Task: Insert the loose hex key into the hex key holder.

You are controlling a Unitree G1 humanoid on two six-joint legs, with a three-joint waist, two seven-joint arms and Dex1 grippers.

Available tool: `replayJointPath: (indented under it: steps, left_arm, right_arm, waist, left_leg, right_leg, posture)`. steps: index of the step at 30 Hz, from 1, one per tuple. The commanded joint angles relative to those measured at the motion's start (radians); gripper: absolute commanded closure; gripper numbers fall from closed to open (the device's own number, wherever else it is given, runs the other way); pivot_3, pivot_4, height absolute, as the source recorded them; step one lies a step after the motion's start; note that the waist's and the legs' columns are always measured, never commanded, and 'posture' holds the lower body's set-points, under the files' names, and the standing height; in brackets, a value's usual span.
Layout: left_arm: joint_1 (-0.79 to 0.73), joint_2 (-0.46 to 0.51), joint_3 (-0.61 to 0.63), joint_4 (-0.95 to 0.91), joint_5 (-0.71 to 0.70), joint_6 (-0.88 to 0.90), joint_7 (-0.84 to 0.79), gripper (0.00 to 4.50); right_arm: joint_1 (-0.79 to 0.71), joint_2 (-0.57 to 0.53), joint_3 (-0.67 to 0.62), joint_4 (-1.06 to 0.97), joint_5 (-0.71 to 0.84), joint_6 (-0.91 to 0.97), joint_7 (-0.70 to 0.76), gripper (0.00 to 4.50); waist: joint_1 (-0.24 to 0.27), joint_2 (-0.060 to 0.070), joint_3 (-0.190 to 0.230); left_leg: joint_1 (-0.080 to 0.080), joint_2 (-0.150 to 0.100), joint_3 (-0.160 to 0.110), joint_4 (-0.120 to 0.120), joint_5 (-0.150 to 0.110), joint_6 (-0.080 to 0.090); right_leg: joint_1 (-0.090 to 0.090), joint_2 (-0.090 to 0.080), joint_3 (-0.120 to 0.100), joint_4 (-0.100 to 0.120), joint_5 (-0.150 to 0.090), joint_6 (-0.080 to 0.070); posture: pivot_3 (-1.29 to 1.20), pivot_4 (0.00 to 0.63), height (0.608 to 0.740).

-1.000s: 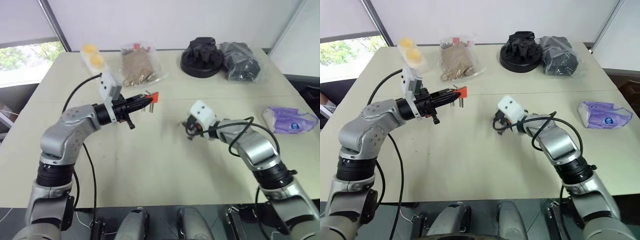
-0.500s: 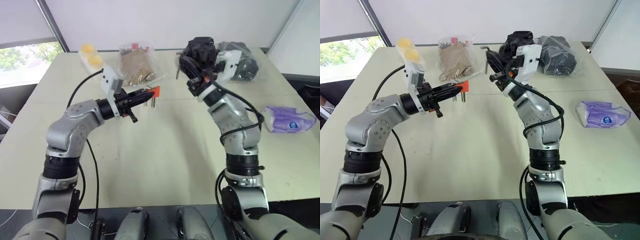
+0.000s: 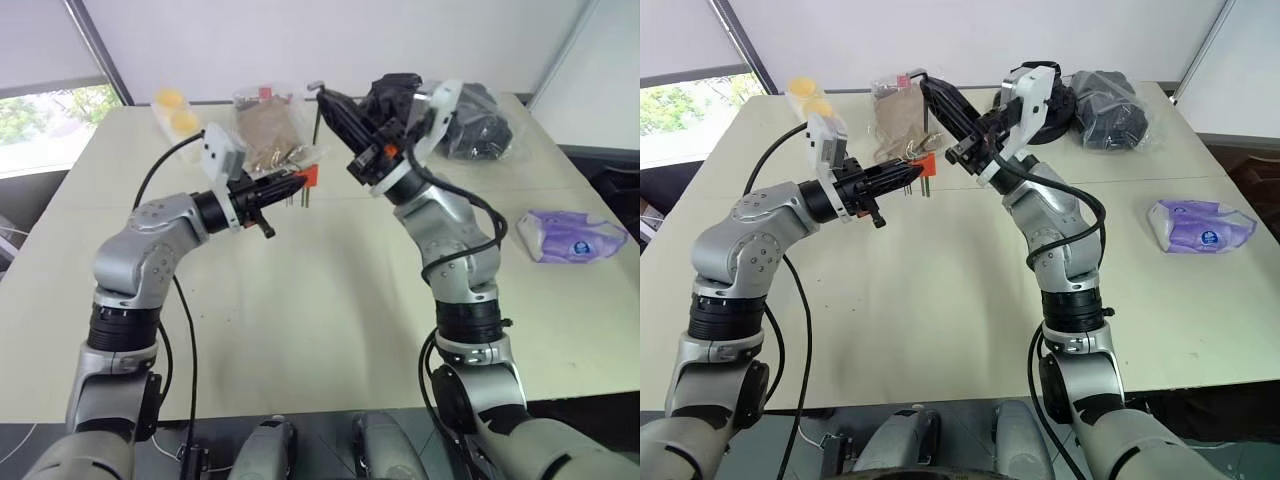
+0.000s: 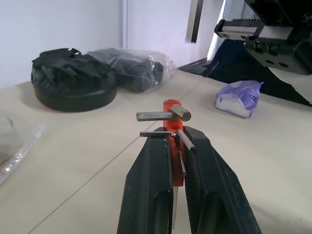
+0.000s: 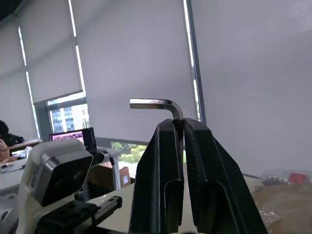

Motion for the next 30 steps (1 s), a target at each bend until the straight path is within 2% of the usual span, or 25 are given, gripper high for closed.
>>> replayJointPath:
  steps: [1,16,30]
  left_arm:
    - [-0.024,-0.005,0.023,-0.040,-0.010,-0.013,0.009,4.50]
    - [-0.018,-0.001,0.027,-0.076,-0.013,-0.001,0.020,4.50]
    - [-0.015,-0.007,0.024,-0.075,-0.012,-0.004,0.027,4.50]
  right_arm:
    - [0.009,-0.006,0.016,-0.009,-0.015,-0.028,0.021,4.48]
    - [0.018,-0.014,0.031,0.056,-0.080,-0.089,0.029,4.48]
    - [0.005,-0.030,0.028,0.034,-0.072,-0.065,0.031,4.48]
  waist:
    - [0.000,0.000,0.000]
    - [0.000,0.000,0.000]
    - [0.000,0.000,0.000]
  left_leg:
    - [0.000,0.000,0.000,0.000,0.000,0.000]
    - [0.000,0.000,0.000,0.000,0.000,0.000]
    - [0.000,0.000,0.000,0.000,0.000,0.000]
  right_leg:
    - [0.000,0.000,0.000,0.000,0.000,0.000]
    - [0.000,0.000,0.000,0.000,0.000,0.000]
    - [0.000,0.000,0.000,0.000,0.000,0.000]
  posture:
    - [0.00,0.150,0.740]
    - [0.00,0.150,0.740]
    - [0.00,0.150,0.740]
